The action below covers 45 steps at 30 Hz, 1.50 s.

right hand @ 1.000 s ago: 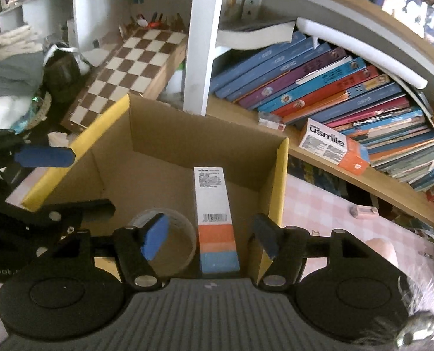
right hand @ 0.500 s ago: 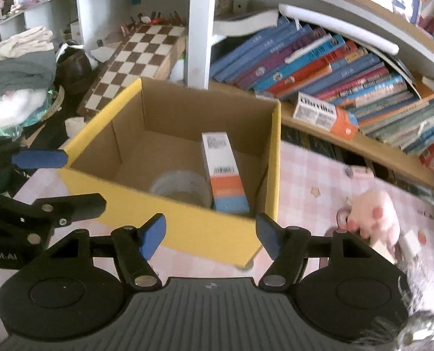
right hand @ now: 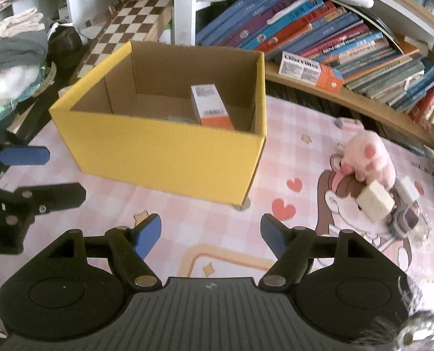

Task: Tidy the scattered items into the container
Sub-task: 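Withdraw both tools and move toward the white cube and toy car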

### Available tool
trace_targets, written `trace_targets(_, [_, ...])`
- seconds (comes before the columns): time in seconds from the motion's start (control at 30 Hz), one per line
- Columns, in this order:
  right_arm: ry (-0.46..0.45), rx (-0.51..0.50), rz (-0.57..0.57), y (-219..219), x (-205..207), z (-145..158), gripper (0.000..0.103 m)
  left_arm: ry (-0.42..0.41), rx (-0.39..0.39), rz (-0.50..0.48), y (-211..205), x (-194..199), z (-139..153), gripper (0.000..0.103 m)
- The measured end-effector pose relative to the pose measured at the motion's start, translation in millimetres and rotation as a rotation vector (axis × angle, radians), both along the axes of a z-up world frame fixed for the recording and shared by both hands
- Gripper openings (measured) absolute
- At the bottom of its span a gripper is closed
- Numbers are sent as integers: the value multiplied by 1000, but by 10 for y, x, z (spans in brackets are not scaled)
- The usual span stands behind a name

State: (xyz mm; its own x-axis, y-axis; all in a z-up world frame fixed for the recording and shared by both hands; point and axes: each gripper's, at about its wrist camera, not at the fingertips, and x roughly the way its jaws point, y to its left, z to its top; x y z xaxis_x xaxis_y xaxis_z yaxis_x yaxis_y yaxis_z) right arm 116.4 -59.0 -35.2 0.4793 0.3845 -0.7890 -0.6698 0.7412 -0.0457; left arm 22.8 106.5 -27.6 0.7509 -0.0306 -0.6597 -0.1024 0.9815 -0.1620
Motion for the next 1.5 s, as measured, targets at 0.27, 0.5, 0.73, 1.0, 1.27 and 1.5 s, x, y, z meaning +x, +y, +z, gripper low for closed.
trace_targets(0.27, [-6,10,-49,-139,-168,-57,84,-8,9,-9,-85,-72,-3,82])
trace_targets(0.5, [-9,-1,-74,-226,-224,-108,90,16,-17,-9,-143,-52,-41,83])
trace_targets(0.73, [-7,0,-67,-316,-235,-151,94,35,3,11,-246,-33,-68,88])
trace_targets(1.0, [-22,-2,-19,-425,-146,-136,97,55,-8,51,-417,36,-66,95])
trace_targets(1.27, [-6,-1,5,-663,-2,-147,99,73,-8,79,-677,138,-74,96])
trace_targets(1.5, [3,10,38,-875,111,-155,99,88,13,92,-949,226,-70,96])
